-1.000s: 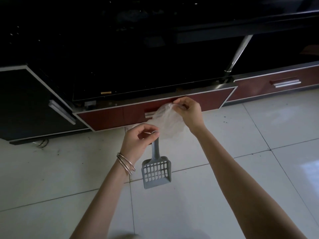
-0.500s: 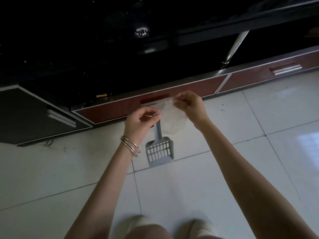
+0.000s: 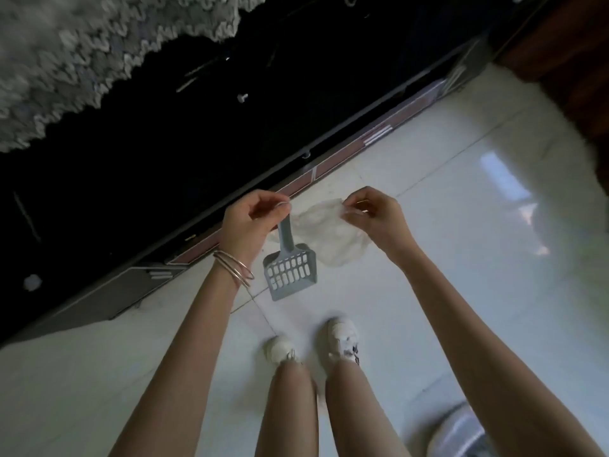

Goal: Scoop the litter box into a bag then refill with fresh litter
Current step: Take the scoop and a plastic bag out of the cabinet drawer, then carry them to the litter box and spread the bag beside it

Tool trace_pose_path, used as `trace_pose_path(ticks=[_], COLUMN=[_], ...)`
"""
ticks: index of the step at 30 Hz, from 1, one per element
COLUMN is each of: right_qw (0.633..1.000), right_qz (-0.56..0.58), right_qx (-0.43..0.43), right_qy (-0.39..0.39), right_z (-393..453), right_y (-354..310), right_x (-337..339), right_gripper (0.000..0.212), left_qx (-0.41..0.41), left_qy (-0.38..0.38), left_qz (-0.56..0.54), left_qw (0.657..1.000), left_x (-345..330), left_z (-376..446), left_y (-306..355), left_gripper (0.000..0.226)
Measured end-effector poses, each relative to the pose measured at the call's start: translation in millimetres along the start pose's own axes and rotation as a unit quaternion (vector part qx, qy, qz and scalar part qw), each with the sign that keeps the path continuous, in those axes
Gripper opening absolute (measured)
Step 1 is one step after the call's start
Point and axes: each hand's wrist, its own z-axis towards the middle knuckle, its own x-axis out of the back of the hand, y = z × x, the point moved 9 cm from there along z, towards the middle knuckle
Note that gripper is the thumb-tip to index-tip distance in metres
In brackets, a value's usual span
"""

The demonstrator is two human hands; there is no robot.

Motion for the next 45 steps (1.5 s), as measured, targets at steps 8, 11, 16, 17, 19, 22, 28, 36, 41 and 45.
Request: trace_pose_path(ticks=[8,11,16,17,19,22,28,36,41,45], right_qw=[0.992,0.982,0.948,0.939,0.922,0.894,0.831,0.757,0.713,0.67], right_qz=[0.023,0.034,0.073,0.081,0.092,0.107,0.131,0.127,0.15,0.167], right_qx=[-0.025,-0.036,-0.054,-0.057,-0.067,-0.084,-0.122,-0.147,-0.166,-0.175], right_qy=[0.118,0.184,0.305,0.329,0.369,0.428,0.528,0.624,0.665,0.702], right_z=[-108,-151,-230,-247,-280,-332,-435,-565,-645,-706], right_y=[-107,-128,-146,-147,-146,-140,-125,-88,-49,-21], right_x=[112,138,164,167,172,178,195,221,236,245], right_gripper=[0.023,0.023,0.023,0.023,0.023,0.025,0.025,0.018,0.019,0.017], left_qx=[-0.03,-0.035,-0.044,-0.046,-0.05,-0.053,-0.048,-0.057,-0.062,-0.062], left_qy=[-0.138,-0.187,-0.285,-0.305,-0.343,-0.39,-0.491,-0.586,-0.616,-0.648], left_qz=[0.026,0.036,0.042,0.05,0.064,0.08,0.117,0.173,0.197,0.216], left_qw=[0.99,0.981,0.957,0.95,0.936,0.916,0.862,0.789,0.76,0.728], left_x=[-70,-91,-124,-130,-143,-166,-227,-313,-367,-404], left_z=[-56,-80,-123,-132,-149,-178,-251,-365,-437,-493], left_y=[160,194,231,235,242,248,245,217,193,167], left_gripper=[0.012,0.008,0.01,0.01,0.012,0.013,0.017,0.014,0.012,0.013])
